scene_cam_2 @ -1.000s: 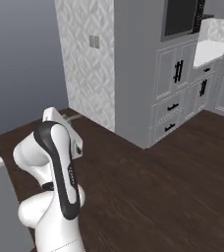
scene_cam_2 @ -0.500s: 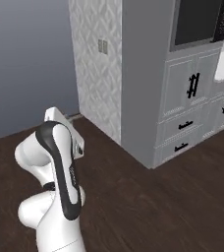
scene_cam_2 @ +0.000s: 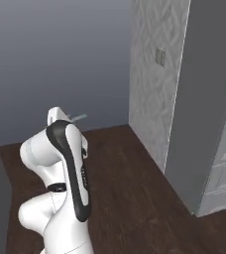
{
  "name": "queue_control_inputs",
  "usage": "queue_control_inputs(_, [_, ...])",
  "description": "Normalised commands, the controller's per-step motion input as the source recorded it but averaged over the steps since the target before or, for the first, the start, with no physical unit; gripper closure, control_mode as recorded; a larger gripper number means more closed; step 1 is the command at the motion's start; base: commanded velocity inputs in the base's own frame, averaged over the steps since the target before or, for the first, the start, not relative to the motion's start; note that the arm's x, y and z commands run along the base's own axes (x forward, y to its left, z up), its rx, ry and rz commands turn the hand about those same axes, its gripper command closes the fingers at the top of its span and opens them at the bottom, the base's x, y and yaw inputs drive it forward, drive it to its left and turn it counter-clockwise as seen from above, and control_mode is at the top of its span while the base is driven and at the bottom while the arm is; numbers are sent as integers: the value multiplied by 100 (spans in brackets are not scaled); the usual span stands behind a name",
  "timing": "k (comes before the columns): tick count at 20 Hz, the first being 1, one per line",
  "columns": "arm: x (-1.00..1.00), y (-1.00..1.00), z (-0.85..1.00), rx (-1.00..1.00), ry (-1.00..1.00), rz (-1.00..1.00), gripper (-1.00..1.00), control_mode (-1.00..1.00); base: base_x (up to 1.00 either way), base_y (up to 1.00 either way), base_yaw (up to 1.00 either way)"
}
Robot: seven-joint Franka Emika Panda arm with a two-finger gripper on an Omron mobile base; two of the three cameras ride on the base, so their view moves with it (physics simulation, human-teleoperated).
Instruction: Take a straw from the drawer in front and place it inside the glass cup on the dining counter.
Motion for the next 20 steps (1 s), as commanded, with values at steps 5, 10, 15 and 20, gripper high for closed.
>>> queue_control_inputs(5, [0,0,0,0,0,0,100,100,100,-17,58])
queue_control_inputs(10, [0,0,0,0,0,0,100,100,100,-38,55])
queue_control_inputs(15, [0,0,0,0,0,0,100,100,100,-57,44])
queue_control_inputs(20, [0,0,0,0,0,0,100,100,100,-67,41])
